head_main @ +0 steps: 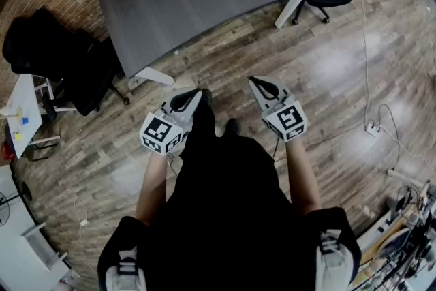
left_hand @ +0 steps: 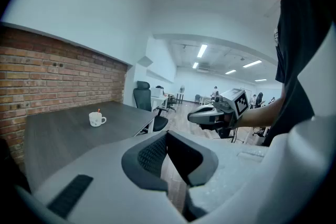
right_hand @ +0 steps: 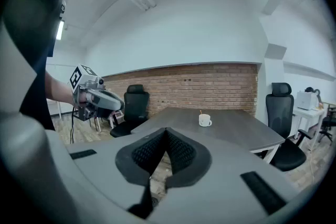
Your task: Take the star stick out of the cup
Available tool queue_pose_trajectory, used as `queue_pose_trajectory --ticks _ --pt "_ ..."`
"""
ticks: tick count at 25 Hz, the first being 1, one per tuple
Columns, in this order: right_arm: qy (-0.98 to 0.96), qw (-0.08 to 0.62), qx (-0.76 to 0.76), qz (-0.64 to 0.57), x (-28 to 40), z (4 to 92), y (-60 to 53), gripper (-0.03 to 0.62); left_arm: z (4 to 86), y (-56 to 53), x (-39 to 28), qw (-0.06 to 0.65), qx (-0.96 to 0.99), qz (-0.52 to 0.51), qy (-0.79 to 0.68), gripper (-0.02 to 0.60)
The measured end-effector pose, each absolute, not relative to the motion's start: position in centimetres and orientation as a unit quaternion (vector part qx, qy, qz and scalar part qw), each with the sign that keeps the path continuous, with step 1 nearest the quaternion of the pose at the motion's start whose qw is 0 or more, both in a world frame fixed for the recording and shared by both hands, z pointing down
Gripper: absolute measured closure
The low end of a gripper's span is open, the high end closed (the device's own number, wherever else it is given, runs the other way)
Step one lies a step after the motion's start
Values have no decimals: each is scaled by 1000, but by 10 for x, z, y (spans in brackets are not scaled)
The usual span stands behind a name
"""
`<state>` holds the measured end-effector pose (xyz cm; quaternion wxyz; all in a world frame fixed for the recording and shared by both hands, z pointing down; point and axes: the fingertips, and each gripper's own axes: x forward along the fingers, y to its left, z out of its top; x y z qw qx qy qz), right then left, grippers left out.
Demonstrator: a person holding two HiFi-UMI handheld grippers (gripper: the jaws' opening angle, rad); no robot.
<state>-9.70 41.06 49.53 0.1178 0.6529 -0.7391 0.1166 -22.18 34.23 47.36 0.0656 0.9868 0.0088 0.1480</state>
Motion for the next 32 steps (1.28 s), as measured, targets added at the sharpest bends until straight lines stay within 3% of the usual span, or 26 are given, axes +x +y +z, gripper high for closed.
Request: queue_pose_trajectory --ticks 18,32 --pt "-742 132 646 118 -101 498 404 595 470 319 -224 65 988 143 1 581" --pt "-739 152 645 121 -81 500 353 595 466 267 -187 68 988 139 18 581"
